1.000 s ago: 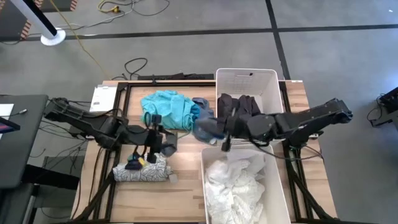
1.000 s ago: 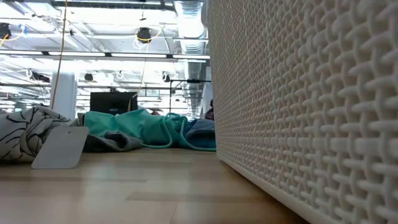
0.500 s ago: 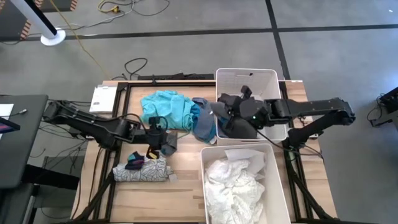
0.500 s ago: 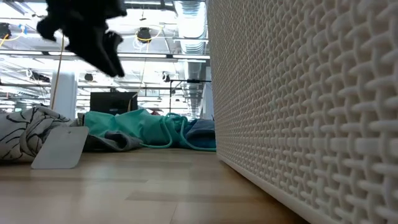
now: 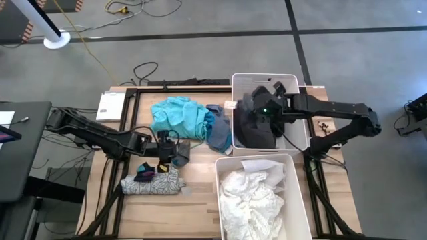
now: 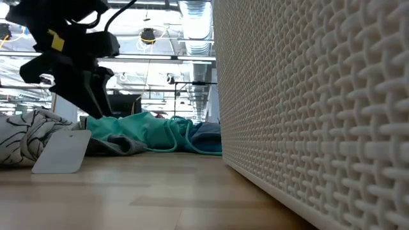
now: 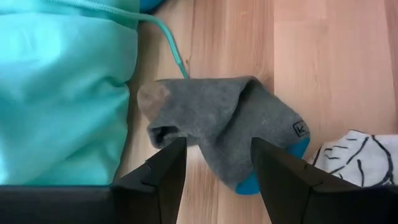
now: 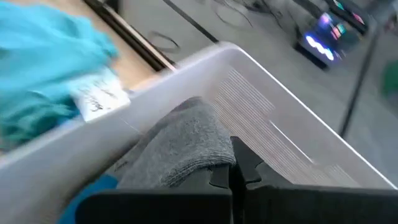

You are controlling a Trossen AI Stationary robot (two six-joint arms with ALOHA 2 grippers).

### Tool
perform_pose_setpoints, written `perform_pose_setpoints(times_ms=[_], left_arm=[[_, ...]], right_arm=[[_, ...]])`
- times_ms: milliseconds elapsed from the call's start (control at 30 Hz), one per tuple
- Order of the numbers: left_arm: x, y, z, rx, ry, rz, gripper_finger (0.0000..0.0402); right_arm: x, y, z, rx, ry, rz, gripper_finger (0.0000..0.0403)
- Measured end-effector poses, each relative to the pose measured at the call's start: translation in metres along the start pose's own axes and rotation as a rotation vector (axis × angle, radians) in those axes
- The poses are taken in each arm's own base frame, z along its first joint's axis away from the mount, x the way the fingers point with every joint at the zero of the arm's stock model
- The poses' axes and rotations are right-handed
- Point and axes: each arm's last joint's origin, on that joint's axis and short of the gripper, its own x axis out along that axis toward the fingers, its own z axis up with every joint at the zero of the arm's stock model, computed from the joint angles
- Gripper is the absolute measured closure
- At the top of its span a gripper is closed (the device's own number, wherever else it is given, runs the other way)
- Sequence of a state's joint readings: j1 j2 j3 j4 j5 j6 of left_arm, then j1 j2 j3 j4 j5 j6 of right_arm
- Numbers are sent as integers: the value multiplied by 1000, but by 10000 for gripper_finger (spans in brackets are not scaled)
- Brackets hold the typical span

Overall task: Sort clothes
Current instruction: Put the top grey sock into the top white laundry bin

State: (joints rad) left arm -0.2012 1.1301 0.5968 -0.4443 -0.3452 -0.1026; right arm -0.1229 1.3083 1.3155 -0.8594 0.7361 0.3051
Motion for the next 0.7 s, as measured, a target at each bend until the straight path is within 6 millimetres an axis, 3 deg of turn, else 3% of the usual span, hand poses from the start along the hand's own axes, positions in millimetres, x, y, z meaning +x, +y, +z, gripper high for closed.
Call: perform_pose_setpoints(times_ms=[300,700], left_arm=[[2,-1,4,-34,-63,-7,226],[2,-1,7,-51,-95,-11,226]], right_arm=[[17,-32,-14,57,194,-150,403],[21,-44,-22,48,309,-161,403]])
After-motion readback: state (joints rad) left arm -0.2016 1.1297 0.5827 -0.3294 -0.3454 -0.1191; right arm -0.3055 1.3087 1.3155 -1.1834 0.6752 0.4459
